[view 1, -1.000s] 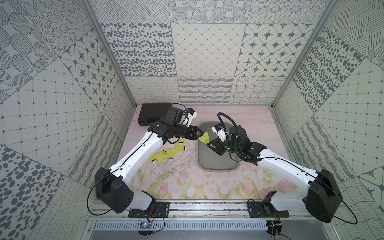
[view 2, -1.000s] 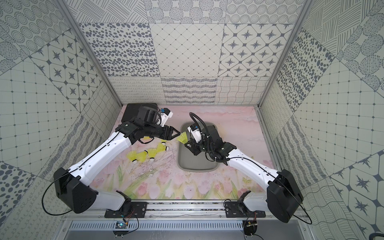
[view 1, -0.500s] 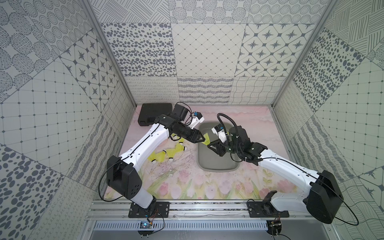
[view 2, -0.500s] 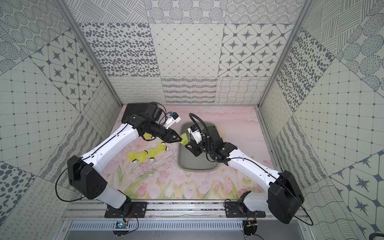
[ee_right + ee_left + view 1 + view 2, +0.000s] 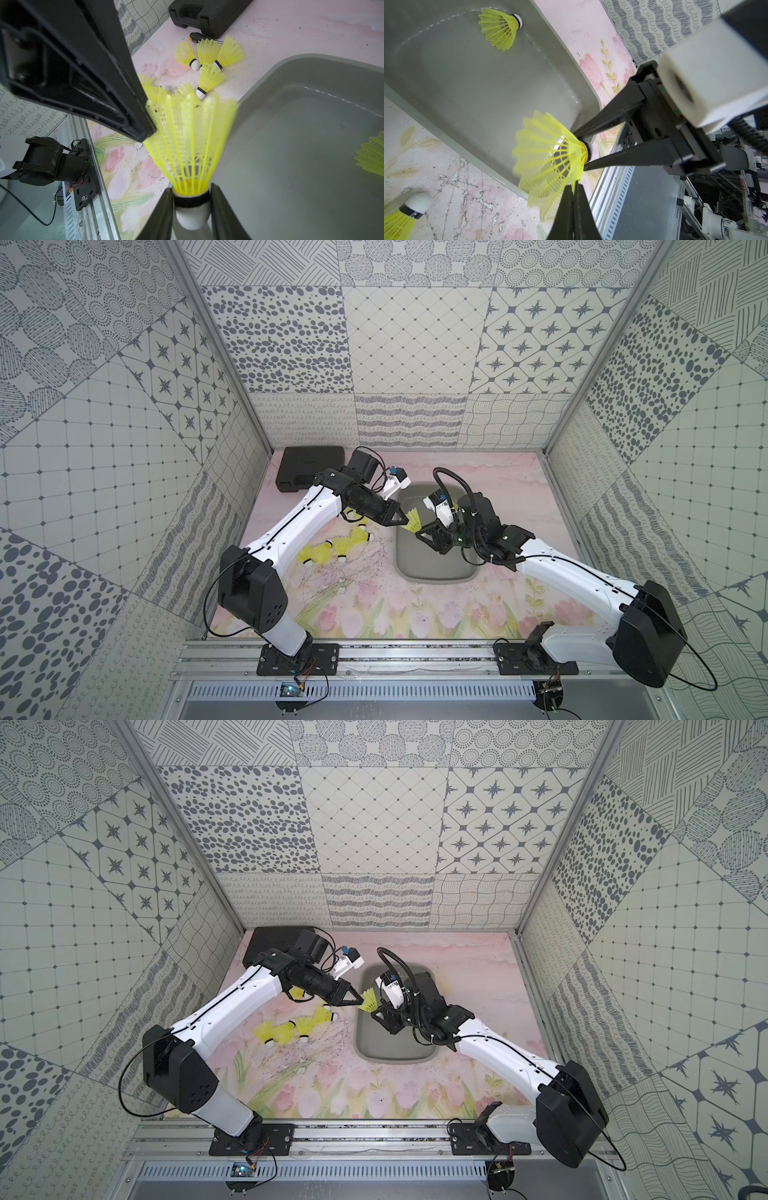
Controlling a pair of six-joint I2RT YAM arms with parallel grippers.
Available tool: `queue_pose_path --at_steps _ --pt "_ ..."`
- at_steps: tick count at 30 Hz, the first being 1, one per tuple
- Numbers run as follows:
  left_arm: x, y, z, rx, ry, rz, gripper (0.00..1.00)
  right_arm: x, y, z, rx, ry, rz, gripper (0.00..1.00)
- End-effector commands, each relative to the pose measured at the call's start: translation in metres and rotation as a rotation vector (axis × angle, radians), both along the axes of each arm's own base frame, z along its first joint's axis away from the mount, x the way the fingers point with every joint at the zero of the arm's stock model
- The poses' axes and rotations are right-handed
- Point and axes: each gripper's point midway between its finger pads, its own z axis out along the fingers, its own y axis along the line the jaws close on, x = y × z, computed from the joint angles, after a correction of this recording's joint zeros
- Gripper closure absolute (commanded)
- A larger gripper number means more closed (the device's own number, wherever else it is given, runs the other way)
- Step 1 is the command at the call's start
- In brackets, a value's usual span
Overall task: Put the shuttlecocks into the storage box
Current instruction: Place the shuttlecock in the storage box.
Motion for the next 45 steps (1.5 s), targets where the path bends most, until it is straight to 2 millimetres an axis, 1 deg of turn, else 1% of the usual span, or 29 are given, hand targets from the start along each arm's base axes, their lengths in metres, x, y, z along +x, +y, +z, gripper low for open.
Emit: queue_pose_path --at_steps 1,3,6,8,11,16,18,20,23,26,28,31,37,39,45 --pt "0.008 -0.014 0.020 -0.133 0.001 0.052 1.00 0.011 -0.011 0.009 0.004 -0.065 -0.082 0.55" --pt "0.015 -0.015 0.021 -0.157 0.003 0.107 1.00 0.015 -0.020 0.008 -0.008 -0.079 -0.128 0.49" --pt "0.026 -0.020 0.022 -0.204 0.016 0.180 1.00 0.019 -0.034 0.006 -0.015 -0.083 -0.187 0.47" --pt "0.033 -0.021 0.021 -0.234 0.029 0.233 1.00 0.023 -0.048 0.004 -0.023 -0.077 -0.240 0.45" --pt "0.044 -0.025 0.015 -0.271 0.056 0.323 1.00 0.030 -0.076 -0.003 -0.051 -0.055 -0.345 0.44" --pt "0.053 -0.041 0.000 -0.319 0.110 0.409 1.00 0.036 -0.124 -0.021 -0.080 0.002 -0.505 0.43" --pt "0.058 -0.046 -0.010 -0.316 0.136 0.456 1.00 0.036 -0.143 -0.029 -0.092 0.026 -0.567 0.42" --pt "0.061 -0.052 -0.020 -0.321 0.158 0.490 1.00 0.036 -0.157 -0.036 -0.094 0.058 -0.611 0.42" --pt "0.065 -0.064 -0.032 -0.325 0.181 0.526 1.00 0.034 -0.170 -0.050 -0.103 0.111 -0.656 0.42" --pt "0.068 -0.078 -0.045 -0.312 0.199 0.536 1.00 0.033 -0.180 -0.062 -0.118 0.146 -0.696 0.42" --pt "0.070 -0.086 -0.051 -0.313 0.203 0.541 1.00 0.033 -0.183 -0.067 -0.119 0.160 -0.707 0.42" --pt "0.074 -0.098 -0.063 -0.300 0.213 0.554 1.00 0.035 -0.182 -0.073 -0.103 0.184 -0.697 0.43" --pt "0.081 -0.118 -0.085 -0.287 0.242 0.563 1.00 0.040 -0.178 -0.085 -0.101 0.217 -0.678 0.49" --pt "0.086 -0.119 -0.093 -0.280 0.251 0.578 1.00 0.042 -0.178 -0.087 -0.105 0.223 -0.678 0.51" --pt "0.090 -0.127 -0.112 -0.277 0.288 0.588 1.00 0.045 -0.174 -0.093 -0.099 0.239 -0.666 0.56"
